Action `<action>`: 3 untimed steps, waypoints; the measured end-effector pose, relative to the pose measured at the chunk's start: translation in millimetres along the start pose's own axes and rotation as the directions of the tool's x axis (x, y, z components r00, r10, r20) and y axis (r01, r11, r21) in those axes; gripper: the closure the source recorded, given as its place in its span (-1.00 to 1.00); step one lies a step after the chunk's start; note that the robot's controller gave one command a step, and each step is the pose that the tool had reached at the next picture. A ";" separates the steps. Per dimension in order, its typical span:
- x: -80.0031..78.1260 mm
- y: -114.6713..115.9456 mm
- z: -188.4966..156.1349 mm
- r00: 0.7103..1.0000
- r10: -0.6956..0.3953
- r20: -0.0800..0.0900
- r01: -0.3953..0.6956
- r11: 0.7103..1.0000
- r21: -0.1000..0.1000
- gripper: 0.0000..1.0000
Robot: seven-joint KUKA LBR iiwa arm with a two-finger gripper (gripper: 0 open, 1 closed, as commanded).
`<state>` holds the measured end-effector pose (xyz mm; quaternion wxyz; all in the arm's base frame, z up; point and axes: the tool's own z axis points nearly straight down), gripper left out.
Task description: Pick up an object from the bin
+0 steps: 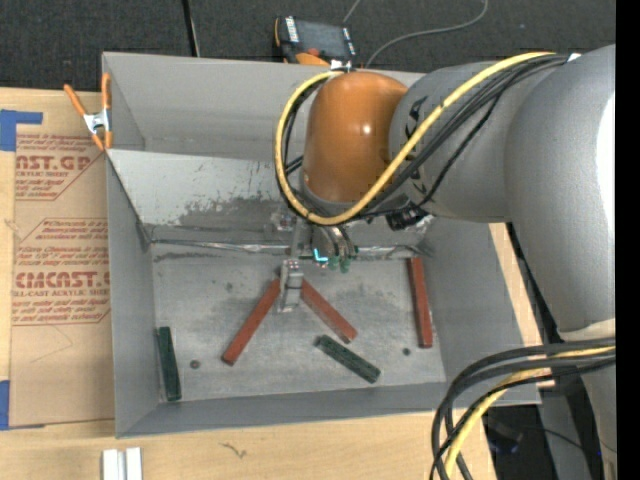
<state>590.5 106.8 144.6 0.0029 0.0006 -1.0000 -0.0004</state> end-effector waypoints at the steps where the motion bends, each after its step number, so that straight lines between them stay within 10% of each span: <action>1: 22.5 23.0 74.2 0.973 -0.231 0.001 0.231 0.973 0.001 -1.00; 2: 20.4 22.6 71.5 0.973 -0.229 0.007 0.229 0.973 0.001 1.00; 3: 32.6 21.3 -56.9 0.930 -0.368 0.015 0.368 0.930 0.004 1.00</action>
Offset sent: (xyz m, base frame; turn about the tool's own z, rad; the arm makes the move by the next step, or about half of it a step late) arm -0.0210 0.0223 -0.0712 -0.2322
